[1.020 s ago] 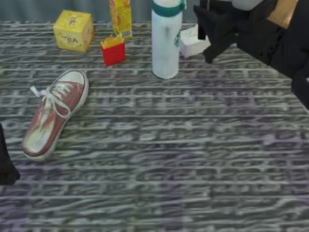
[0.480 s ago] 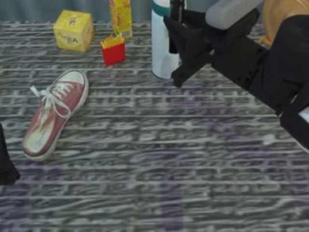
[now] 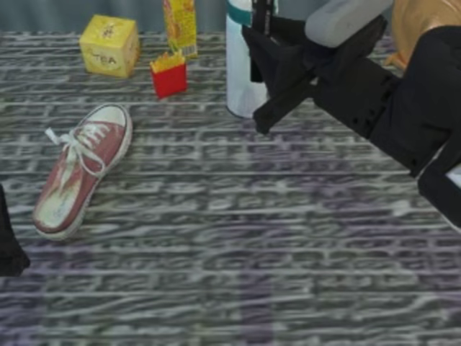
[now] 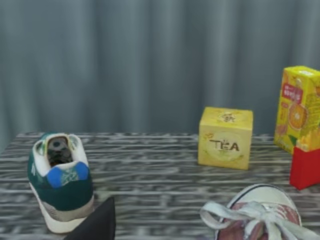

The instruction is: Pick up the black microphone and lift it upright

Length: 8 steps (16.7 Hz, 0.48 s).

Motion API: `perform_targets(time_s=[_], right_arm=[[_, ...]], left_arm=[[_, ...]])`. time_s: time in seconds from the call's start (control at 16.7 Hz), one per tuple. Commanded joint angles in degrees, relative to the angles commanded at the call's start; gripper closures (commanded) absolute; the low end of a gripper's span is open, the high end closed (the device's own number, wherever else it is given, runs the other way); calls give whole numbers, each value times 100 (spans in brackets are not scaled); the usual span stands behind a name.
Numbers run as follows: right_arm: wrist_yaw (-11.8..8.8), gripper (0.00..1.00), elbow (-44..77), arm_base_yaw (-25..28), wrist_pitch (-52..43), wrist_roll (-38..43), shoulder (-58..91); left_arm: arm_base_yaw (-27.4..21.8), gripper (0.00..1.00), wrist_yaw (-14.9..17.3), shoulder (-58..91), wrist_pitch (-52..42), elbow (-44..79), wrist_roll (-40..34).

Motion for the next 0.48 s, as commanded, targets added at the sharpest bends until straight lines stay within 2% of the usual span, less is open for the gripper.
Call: perform_targets(time_s=[0.3,0.48], right_arm=[[0,100,0,0,0,0,0],[0,100,0,0,0,0,0]], left_arm=[[-33,0,52,75,37,61,4],[-250,0,398,635,298,483,31]])
